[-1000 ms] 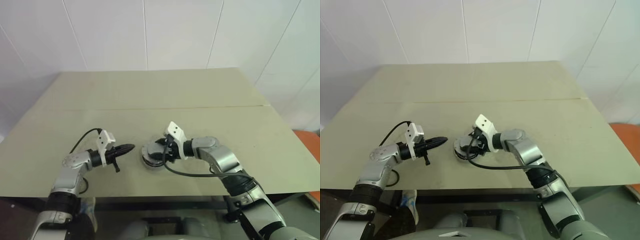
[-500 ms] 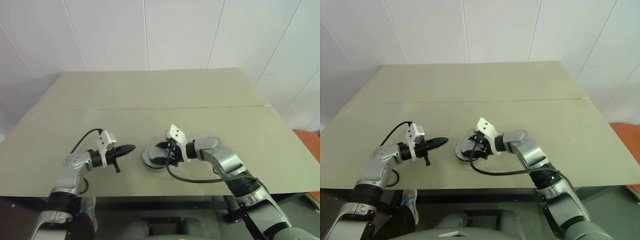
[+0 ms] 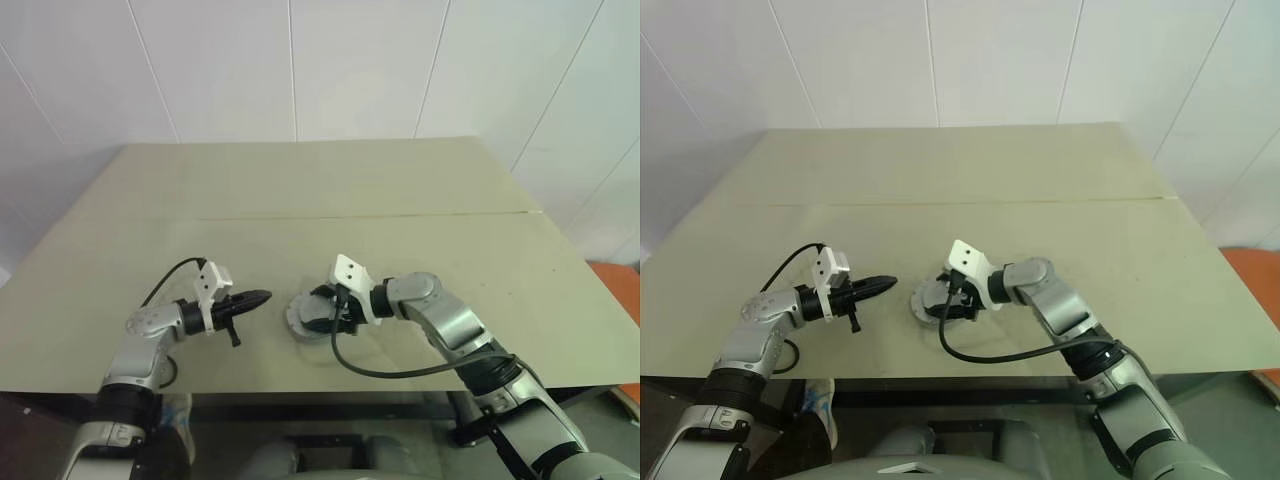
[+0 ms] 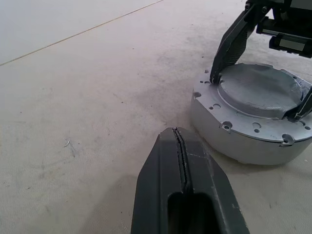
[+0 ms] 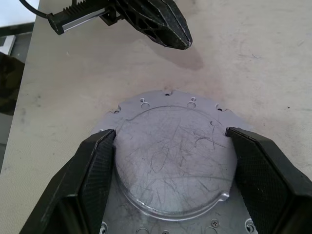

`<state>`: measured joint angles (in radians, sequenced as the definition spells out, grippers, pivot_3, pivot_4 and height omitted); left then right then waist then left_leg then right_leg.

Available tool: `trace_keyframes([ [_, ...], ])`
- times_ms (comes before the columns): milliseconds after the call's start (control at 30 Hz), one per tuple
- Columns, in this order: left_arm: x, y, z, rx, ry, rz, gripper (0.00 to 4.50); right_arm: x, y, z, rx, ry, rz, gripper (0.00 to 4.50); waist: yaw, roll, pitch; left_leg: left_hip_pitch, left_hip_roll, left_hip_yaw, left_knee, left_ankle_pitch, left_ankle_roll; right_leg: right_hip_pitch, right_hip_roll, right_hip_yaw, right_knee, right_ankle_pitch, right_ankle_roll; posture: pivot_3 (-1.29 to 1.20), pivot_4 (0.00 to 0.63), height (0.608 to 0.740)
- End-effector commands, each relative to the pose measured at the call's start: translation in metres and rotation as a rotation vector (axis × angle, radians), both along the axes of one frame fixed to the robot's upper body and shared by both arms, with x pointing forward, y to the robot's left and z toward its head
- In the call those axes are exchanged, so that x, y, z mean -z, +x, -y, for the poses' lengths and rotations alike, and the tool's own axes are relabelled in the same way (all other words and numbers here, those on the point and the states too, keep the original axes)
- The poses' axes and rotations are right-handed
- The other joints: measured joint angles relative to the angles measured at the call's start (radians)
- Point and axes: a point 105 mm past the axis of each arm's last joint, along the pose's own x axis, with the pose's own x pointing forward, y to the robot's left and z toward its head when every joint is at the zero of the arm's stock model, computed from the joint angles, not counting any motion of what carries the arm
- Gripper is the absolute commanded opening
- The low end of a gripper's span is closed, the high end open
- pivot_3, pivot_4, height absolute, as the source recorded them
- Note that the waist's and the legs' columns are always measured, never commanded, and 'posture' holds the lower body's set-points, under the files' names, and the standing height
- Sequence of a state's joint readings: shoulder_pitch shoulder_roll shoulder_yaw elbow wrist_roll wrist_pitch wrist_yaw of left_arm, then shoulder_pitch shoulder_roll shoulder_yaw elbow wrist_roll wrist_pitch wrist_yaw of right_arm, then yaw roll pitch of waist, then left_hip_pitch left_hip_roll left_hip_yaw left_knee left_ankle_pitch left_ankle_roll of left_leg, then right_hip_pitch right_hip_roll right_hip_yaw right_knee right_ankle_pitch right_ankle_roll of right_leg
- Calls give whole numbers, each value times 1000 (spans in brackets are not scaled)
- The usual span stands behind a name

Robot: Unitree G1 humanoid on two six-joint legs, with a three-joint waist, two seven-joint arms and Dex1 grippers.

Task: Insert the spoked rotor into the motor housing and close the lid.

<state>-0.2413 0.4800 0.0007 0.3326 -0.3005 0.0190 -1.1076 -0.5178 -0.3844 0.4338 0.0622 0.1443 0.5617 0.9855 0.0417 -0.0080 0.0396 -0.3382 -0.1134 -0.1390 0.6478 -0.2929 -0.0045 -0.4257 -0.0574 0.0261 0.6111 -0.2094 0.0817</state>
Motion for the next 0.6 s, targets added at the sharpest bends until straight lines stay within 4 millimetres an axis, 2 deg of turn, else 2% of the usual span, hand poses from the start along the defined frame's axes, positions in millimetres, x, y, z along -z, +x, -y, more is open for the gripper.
trace_keyframes([
  [33,-9,3,3,15,0,35,0,26,-10,16,6,-115,-104,3232,1,0,0,0,0,0,0,0,0,0,0,0,0,0,0,0,0,740],
  [167,-9,3,5,18,-3,35,0,42,-16,19,22,-118,-172,3232,2,0,-1,0,-1,0,0,0,0,0,-1,0,-1,0,0,0,0,740],
  [300,-9,3,6,20,-4,35,0,67,-19,32,54,-185,-184,3232,2,0,-4,1,-1,0,0,-1,1,3,-1,0,-1,0,0,0,0,740],
  [400,-9,3,7,22,-5,34,0,67,-16,30,82,-111,-206,3232,2,1,-5,6,-1,0,0,-1,1,8,-2,-1,-1,-2,0,0,0,740],
  [467,-9,3,7,24,-4,34,0,67,-15,28,86,-77,-212,3232,1,2,-5,15,0,0,-2,-2,-1,18,-2,-2,-3,-4,-1,0,0,740],
  [600,-10,4,8,27,-3,37,0,71,-15,30,74,-79,-193,3232,-3,9,-7,17,7,0,-3,-3,-2,32,0,-9,-14,-4,-1,0,0,740],
])
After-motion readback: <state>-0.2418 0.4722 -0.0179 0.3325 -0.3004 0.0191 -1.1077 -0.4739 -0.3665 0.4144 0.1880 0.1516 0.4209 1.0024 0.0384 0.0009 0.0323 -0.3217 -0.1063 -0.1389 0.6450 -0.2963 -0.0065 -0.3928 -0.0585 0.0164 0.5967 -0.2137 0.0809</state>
